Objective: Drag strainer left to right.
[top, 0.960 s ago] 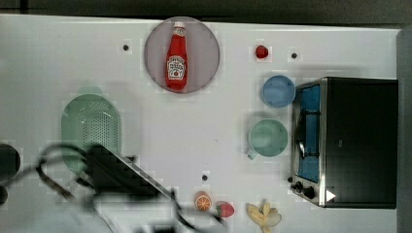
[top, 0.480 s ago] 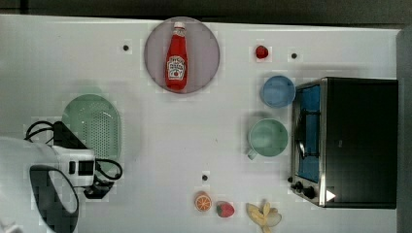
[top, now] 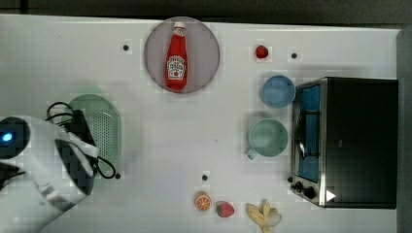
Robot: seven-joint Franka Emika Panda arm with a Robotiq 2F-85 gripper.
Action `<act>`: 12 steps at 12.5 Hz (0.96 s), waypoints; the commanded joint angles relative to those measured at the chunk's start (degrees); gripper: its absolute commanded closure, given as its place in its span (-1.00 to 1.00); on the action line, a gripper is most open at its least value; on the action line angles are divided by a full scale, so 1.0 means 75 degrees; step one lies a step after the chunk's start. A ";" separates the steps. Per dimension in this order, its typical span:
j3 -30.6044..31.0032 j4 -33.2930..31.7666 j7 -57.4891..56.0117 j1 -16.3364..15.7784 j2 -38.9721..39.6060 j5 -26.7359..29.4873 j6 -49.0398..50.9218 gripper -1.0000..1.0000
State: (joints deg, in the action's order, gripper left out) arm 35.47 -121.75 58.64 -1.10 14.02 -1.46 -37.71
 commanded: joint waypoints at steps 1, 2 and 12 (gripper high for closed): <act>-0.0132 -0.0052 0.1794 0.0056 0.0887 -0.0412 -0.1042 -1.00; -0.0166 -0.0048 0.1906 0.0035 0.1220 -0.0590 -0.1430 -1.00; -0.1242 -0.0143 0.2022 -0.0337 0.2400 -0.1077 -0.2677 -1.00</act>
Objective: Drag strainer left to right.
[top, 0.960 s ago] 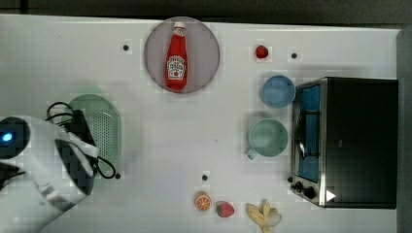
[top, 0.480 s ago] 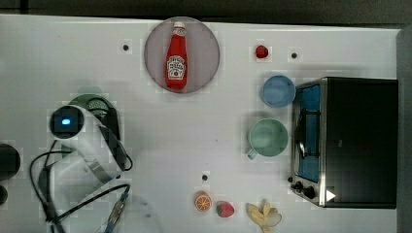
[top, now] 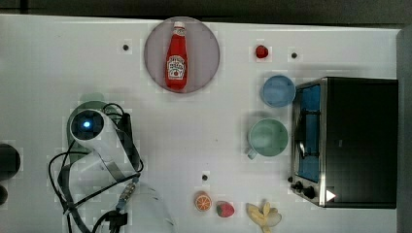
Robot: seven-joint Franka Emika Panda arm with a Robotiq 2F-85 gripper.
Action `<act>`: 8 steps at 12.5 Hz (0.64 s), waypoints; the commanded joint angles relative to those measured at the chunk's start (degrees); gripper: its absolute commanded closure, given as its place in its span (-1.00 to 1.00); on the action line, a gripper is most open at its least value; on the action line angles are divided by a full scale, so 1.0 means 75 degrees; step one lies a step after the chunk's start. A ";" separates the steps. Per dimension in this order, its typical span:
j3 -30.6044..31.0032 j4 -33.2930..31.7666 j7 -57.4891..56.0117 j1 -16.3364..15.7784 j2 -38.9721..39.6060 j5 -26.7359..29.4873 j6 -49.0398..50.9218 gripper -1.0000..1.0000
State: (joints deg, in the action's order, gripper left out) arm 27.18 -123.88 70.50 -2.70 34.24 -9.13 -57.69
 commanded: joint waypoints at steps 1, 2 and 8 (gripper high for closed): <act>-0.0199 0.0088 0.0437 -0.0109 -0.0337 -0.0054 -0.0018 -1.00; -0.0270 0.0035 0.0437 -0.0078 -0.0393 -0.0055 -0.0012 -1.00; -0.0621 -0.0648 0.0367 0.0268 -0.0883 -0.0057 -0.0047 -1.00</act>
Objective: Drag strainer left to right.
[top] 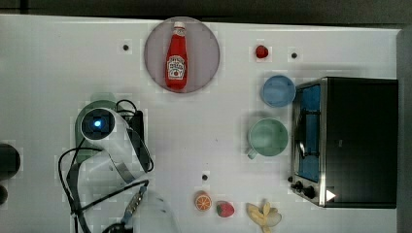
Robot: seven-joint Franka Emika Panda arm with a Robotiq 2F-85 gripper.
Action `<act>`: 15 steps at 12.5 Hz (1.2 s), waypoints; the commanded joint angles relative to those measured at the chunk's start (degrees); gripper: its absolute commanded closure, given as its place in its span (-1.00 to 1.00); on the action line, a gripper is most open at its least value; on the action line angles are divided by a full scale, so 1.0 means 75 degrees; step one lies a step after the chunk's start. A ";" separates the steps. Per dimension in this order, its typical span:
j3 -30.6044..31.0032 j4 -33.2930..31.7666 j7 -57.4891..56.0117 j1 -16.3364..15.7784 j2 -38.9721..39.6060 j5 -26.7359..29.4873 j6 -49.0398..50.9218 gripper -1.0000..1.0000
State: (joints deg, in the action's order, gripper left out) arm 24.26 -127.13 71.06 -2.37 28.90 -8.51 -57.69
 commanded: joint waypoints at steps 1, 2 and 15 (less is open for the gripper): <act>-0.0307 -0.0283 0.0278 0.0281 -0.0207 -0.0140 -0.0097 -1.00; -0.0372 -0.0334 0.0258 0.0343 -0.0229 -0.0141 -0.0160 -1.00; -0.1233 -0.0887 -0.1238 0.1308 -0.0596 -0.0140 -0.0260 -1.00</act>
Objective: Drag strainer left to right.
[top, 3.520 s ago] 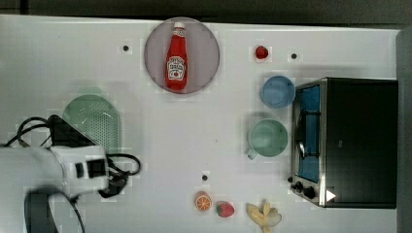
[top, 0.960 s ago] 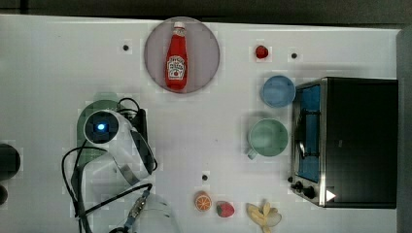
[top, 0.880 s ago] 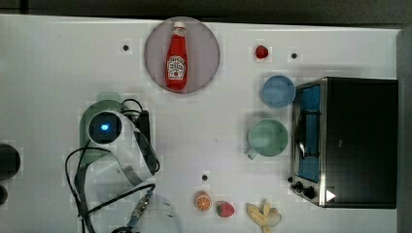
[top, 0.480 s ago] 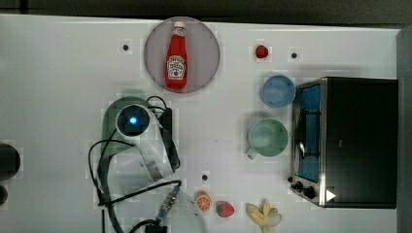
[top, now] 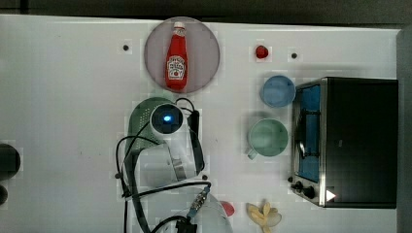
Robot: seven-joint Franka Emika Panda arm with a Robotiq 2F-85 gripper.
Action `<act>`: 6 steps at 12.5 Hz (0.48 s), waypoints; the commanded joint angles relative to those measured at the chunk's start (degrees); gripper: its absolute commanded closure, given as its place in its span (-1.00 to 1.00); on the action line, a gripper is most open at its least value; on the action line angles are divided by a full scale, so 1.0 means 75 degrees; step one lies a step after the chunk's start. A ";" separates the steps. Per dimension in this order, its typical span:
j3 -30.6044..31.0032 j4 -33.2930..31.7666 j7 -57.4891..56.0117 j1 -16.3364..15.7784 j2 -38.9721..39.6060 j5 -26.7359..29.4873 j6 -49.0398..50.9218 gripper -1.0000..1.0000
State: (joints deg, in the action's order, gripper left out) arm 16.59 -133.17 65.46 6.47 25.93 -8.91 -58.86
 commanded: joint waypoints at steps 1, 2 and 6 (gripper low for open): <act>-0.0292 -0.0109 -0.0542 0.0147 -0.0213 -0.0087 -0.0105 -1.00; -0.0386 -0.0108 -0.0718 0.0155 -0.0212 -0.0087 -0.0105 -1.00; -0.0927 -0.0109 -0.1638 0.0197 -0.0256 -0.0087 -0.0124 -1.00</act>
State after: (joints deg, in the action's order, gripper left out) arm 11.46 -134.29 59.20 8.31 24.80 -10.16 -60.49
